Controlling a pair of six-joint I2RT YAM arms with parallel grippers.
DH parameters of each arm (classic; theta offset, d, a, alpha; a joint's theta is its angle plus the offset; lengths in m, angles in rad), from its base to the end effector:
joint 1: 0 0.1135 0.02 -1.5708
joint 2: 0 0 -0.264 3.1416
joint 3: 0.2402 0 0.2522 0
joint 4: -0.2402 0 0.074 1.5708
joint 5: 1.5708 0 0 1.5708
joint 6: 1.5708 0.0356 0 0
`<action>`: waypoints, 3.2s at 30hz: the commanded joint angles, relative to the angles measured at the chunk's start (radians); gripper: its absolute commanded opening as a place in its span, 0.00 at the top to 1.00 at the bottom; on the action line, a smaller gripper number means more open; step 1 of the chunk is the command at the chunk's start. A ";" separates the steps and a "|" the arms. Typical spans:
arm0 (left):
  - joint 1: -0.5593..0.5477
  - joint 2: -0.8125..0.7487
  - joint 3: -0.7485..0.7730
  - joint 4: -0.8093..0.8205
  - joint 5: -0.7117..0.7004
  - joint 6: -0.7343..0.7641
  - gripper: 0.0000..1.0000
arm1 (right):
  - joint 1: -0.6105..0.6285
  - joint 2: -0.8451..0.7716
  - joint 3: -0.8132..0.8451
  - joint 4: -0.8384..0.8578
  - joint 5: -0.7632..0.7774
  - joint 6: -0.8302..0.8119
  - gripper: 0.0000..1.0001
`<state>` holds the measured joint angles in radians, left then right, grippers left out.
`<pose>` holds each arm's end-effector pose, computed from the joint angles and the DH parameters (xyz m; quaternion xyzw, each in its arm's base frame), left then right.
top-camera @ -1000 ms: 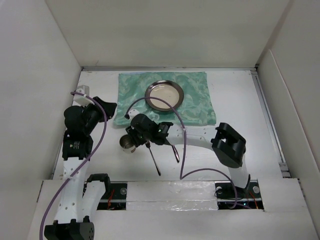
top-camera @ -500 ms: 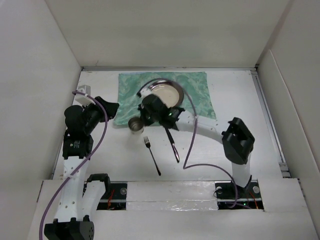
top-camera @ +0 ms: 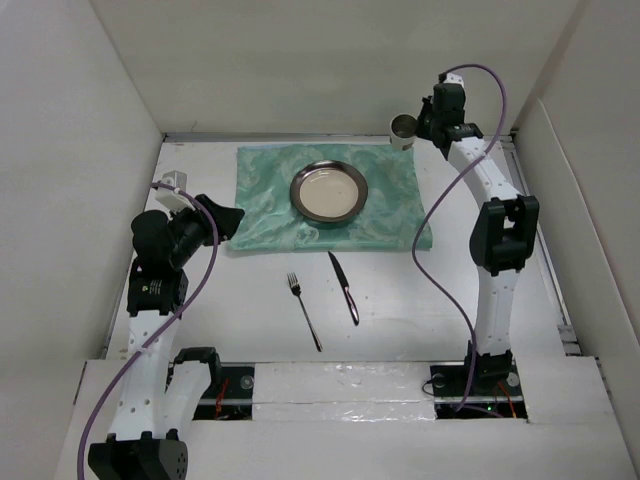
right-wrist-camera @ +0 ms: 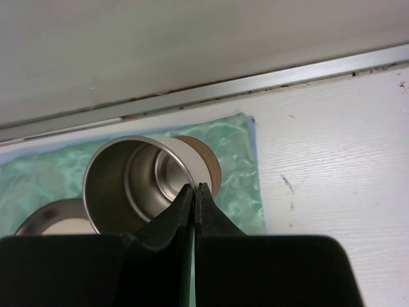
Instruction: Set the dinner table for one person
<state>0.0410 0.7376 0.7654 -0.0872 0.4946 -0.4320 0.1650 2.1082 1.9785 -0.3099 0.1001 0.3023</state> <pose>0.1735 -0.0098 0.3516 -0.0021 0.7253 -0.3039 0.6177 0.4986 0.0794 0.3215 0.0846 0.8394 0.0828 0.5305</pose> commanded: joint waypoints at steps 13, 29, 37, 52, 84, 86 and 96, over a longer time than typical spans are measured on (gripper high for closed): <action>0.002 0.011 -0.005 0.064 0.041 -0.008 0.59 | -0.051 0.274 0.280 -0.176 -0.092 0.027 1.00; 0.002 0.014 -0.014 0.061 0.009 -0.022 0.57 | -0.088 -0.069 -0.048 0.009 -0.207 0.075 0.42; 0.002 0.013 -0.017 0.040 -0.057 -0.083 0.64 | 0.215 -0.694 -0.850 0.487 -0.174 0.098 1.00; 0.002 0.023 -0.014 0.040 -0.025 -0.070 1.00 | 1.047 -0.688 -1.198 0.367 0.365 0.182 1.00; 0.002 0.016 -0.014 0.069 -0.004 -0.079 0.74 | 0.967 -0.297 -0.602 0.221 0.375 0.090 1.00; 0.002 0.008 -0.018 0.070 0.001 -0.082 0.74 | 0.903 -0.227 -0.517 0.203 0.356 0.100 1.00; 0.002 0.008 -0.029 0.080 0.015 -0.093 0.74 | 0.720 0.256 0.139 0.031 0.242 0.264 1.00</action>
<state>0.0410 0.7616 0.7460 -0.0601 0.4870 -0.5159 0.8959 2.2379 1.9804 -0.1646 0.3832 0.5079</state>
